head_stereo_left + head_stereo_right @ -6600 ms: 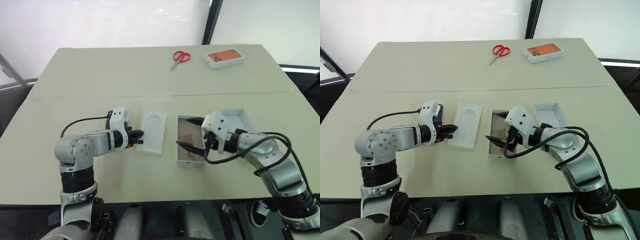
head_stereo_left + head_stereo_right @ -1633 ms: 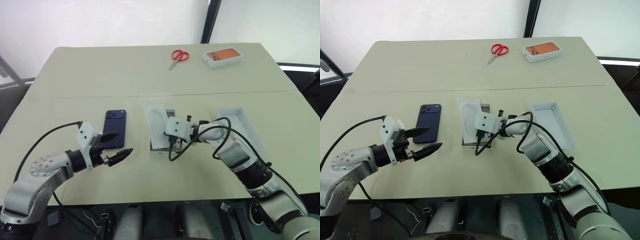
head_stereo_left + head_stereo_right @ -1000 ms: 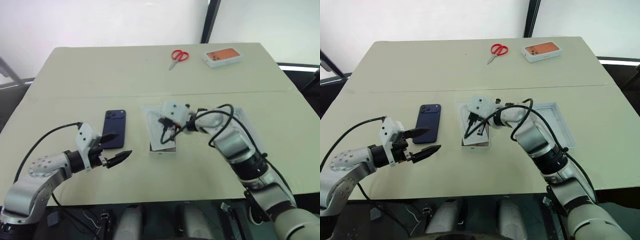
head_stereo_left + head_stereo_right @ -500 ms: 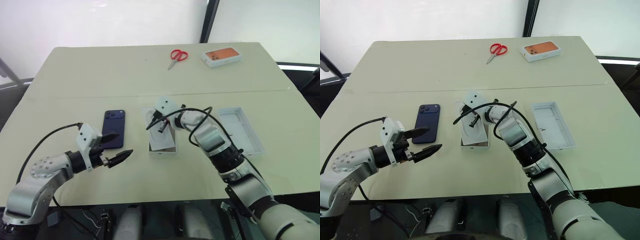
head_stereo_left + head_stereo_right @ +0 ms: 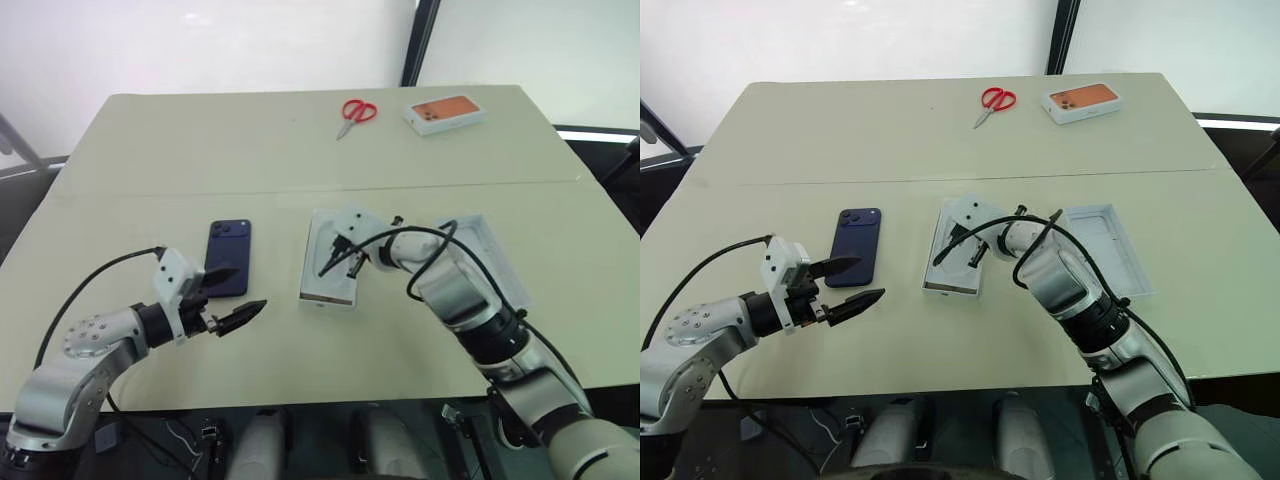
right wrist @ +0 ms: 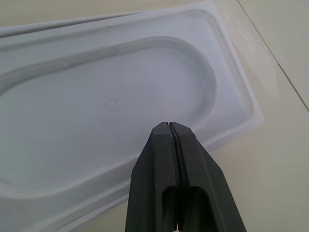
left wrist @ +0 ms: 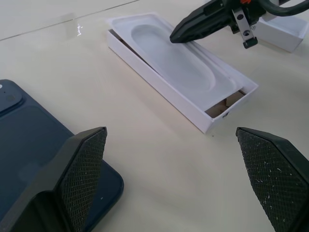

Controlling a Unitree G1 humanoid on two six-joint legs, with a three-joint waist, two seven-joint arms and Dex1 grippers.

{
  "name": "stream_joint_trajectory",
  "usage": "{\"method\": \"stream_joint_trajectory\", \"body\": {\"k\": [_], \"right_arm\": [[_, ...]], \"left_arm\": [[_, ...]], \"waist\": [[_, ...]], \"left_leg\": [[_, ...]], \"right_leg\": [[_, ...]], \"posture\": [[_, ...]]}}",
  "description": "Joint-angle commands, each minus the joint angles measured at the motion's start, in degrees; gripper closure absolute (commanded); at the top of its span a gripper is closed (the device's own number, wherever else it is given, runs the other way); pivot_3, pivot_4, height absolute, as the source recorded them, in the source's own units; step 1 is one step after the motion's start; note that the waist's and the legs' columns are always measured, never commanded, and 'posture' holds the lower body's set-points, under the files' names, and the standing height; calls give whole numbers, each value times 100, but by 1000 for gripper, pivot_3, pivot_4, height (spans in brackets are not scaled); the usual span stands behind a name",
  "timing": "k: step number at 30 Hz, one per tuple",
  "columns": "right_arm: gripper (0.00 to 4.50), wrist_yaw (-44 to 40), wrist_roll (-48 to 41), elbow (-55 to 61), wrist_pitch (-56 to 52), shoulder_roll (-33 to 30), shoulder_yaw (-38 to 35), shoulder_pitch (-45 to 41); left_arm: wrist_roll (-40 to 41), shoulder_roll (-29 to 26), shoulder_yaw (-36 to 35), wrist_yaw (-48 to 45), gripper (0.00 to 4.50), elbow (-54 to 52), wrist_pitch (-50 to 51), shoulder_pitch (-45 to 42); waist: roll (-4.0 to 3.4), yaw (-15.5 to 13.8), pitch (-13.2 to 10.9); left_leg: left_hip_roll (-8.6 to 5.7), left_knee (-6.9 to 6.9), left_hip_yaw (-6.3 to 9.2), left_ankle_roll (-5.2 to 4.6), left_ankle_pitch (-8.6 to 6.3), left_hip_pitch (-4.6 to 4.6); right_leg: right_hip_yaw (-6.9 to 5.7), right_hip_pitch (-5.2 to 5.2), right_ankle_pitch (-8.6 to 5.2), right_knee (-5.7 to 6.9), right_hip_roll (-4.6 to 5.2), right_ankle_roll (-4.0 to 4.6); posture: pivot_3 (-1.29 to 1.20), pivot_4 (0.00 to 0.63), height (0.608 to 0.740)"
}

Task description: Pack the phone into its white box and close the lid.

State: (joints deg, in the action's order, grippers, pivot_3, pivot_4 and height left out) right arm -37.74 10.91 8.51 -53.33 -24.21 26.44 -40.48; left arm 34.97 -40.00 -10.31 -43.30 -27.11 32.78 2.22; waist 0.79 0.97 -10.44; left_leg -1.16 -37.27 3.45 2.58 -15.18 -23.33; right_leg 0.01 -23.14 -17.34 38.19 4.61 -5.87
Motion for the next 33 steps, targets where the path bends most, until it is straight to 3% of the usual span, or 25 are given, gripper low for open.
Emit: {"method": "stream_joint_trajectory", "body": {"k": [1,7,12,21,26,33], "right_arm": [[4479,88,-83,65,301,69,-259,-172],[4479,288,0,-1049,1149,262,-205,-501],[4479,-100,-17,-1466,1631,240,30,-534],[4479,-1762,-341,165,1759,-586,424,113],[4479,-1883,-332,389,1676,-634,426,173],[4479,-1452,-363,429,1804,-457,18,116]], "left_arm": [[-38,11,-30,-27,0,-32,-126,-65],[-65,49,-7,-34,0,6,-120,-128],[-77,86,-59,9,0,-21,-114,-93],[-43,105,-131,75,0,-117,-97,74],[-51,115,-72,74,0,-79,-101,17],[-75,143,-107,132,0,25,-78,-114]], "waist": [[0,13,0],[0,14,0],[0,7,0],[0,-6,0],[0,4,0],[0,-13,0]], "left_leg": [[0,0,0,0,0,0],[0,0,-1,0,0,0],[0,0,-2,0,0,-1],[2,0,1,0,0,0],[5,-1,1,0,0,3],[3,-2,1,0,0,2]], "right_leg": [[0,-1,0,0,0,0],[0,-1,0,0,-2,0],[0,-1,0,-1,-2,0],[0,2,0,-2,-1,0],[0,3,0,1,-5,0],[0,3,0,-2,-2,0]], "posture": [[0,150,740],[0,150,740],[0,150,740],[0,150,740],[0,150,740],[0,150,740]]}}
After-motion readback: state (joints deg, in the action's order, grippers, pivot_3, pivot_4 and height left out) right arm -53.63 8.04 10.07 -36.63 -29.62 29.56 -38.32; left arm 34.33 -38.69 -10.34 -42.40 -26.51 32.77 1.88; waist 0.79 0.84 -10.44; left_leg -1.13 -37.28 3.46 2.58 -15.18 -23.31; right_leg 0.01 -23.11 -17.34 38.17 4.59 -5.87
